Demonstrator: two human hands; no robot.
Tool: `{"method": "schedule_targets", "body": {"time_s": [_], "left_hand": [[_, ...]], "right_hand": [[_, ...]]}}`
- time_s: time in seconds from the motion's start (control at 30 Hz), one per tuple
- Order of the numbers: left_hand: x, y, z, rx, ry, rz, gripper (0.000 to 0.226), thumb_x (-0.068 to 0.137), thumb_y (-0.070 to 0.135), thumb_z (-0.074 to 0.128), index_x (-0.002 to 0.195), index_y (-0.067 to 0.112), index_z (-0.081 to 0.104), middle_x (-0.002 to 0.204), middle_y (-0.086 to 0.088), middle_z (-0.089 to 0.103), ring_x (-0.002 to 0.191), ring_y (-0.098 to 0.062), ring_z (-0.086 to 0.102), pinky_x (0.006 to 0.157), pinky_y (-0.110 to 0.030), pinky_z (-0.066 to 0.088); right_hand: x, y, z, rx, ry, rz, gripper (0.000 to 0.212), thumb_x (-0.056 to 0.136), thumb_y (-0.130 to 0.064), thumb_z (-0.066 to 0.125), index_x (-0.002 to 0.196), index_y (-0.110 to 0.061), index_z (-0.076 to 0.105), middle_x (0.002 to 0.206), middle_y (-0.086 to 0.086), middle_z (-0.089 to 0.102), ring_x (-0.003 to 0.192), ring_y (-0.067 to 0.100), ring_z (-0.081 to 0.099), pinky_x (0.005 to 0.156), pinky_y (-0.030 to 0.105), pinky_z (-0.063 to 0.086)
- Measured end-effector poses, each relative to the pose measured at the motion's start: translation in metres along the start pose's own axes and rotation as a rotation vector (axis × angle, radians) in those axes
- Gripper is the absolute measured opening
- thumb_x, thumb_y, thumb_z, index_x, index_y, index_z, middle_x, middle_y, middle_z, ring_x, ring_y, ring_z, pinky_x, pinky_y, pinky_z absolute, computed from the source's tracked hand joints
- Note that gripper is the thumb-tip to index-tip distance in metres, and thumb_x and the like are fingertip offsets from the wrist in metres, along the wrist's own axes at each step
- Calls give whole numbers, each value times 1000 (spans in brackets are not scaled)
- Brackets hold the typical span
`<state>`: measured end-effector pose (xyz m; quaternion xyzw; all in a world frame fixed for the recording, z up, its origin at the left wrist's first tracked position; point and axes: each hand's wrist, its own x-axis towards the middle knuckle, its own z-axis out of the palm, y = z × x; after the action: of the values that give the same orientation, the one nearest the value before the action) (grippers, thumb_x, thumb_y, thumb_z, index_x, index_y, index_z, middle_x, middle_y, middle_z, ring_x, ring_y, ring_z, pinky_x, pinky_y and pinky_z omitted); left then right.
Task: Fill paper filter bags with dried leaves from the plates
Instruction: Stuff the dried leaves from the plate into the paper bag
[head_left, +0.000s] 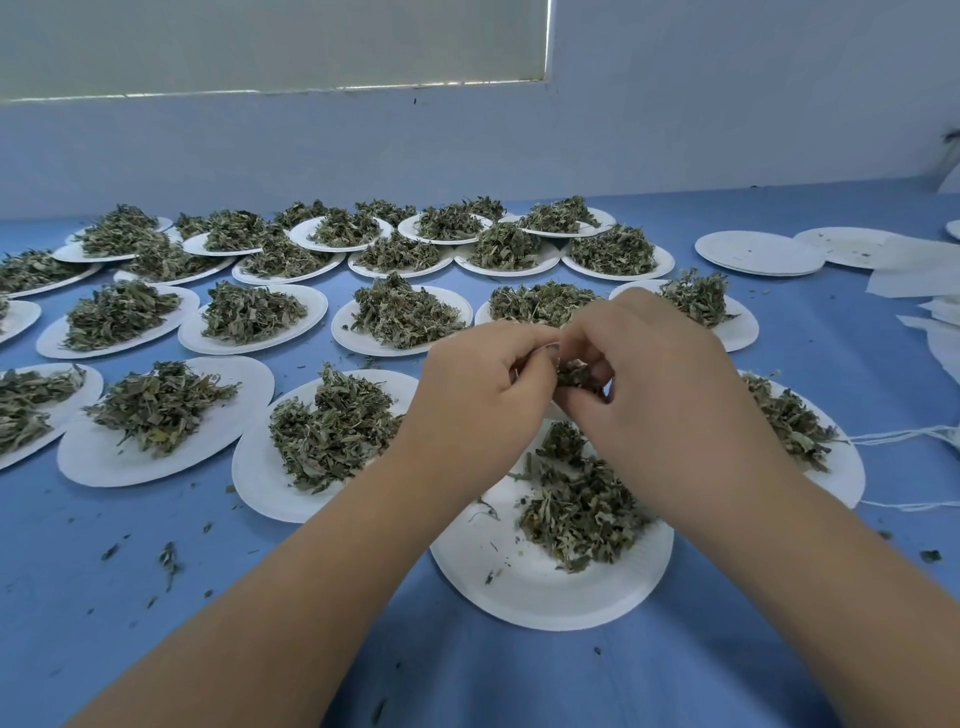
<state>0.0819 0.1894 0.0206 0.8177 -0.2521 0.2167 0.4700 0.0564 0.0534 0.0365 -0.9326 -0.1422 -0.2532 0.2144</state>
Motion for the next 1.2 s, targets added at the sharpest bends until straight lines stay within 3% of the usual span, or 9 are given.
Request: {"method": "schedule_targets", "body": {"time_s": [0.23, 0.37, 0.47, 0.63, 0.73, 0.83, 0.9, 1.0, 1.2], "left_hand": [[0, 1, -3, -45, -18, -43, 28, 92, 2, 53, 87, 16, 77, 60, 6, 59, 54, -2, 48, 49, -8, 32], [-1, 3, 0, -51, -59, -97, 28, 91, 2, 49, 72, 12, 68, 58, -4, 56, 50, -7, 39, 47, -15, 28], [-1, 2, 1, -62, -79, -117, 26, 91, 3, 48, 77, 8, 69, 65, -14, 60, 50, -13, 39, 46, -19, 30], [0, 0, -4, -140, -9, -178, 24, 97, 10, 52, 96, 19, 75, 45, 14, 51, 39, 1, 45, 41, -7, 27], [1, 2, -7, -228, 37, -216, 22, 97, 10, 53, 92, 20, 72, 45, 18, 55, 39, 5, 51, 41, -5, 31], [2, 2, -10, -279, 88, -278, 20, 96, 14, 54, 93, 21, 73, 47, 19, 56, 42, 4, 52, 46, -6, 37], [3, -1, -10, -256, 109, -309, 19, 96, 21, 56, 95, 25, 75, 48, 19, 56, 46, 1, 49, 51, -18, 42], [4, -3, -9, -285, 117, -325, 20, 96, 20, 55, 98, 20, 75, 46, 17, 55, 44, 0, 46, 45, -17, 40], [2, -2, -7, -230, 103, -245, 19, 96, 16, 55, 93, 24, 72, 45, 18, 53, 39, 0, 43, 44, -7, 31]], "right_hand": [[0, 3, -3, 148, 23, -43, 14, 76, -9, 74, 86, -18, 69, 85, -5, 59, 77, 14, 58, 71, 39, 53], [0, 2, -4, 99, 48, -49, 13, 82, -10, 68, 90, -20, 67, 81, -6, 64, 75, 14, 61, 69, 39, 54], [0, 3, -2, 58, 19, -29, 14, 85, -16, 66, 96, -24, 67, 77, -12, 68, 70, 7, 61, 68, 33, 53], [0, 8, -11, 278, 99, -27, 10, 85, -17, 70, 87, -27, 72, 68, -24, 62, 66, -14, 55, 63, 1, 38], [2, 11, -15, 362, 171, 5, 5, 86, -30, 66, 87, -34, 64, 72, -26, 58, 71, -6, 55, 57, 9, 42], [3, 18, -12, 335, 22, 130, 45, 69, -73, 61, 98, -41, 50, 85, -19, 56, 70, 2, 53, 57, 21, 40], [3, 18, -8, 225, -112, 158, 66, 52, -82, 59, 103, -43, 42, 90, -17, 53, 73, 0, 53, 58, 20, 36], [1, 15, -1, 220, -147, 144, 61, 56, -70, 69, 103, -42, 41, 85, -17, 54, 74, -5, 55, 57, 16, 36], [1, 17, -1, 307, 63, 64, 22, 82, -24, 73, 91, -37, 57, 70, -19, 60, 70, -7, 58, 64, 5, 43]]}}
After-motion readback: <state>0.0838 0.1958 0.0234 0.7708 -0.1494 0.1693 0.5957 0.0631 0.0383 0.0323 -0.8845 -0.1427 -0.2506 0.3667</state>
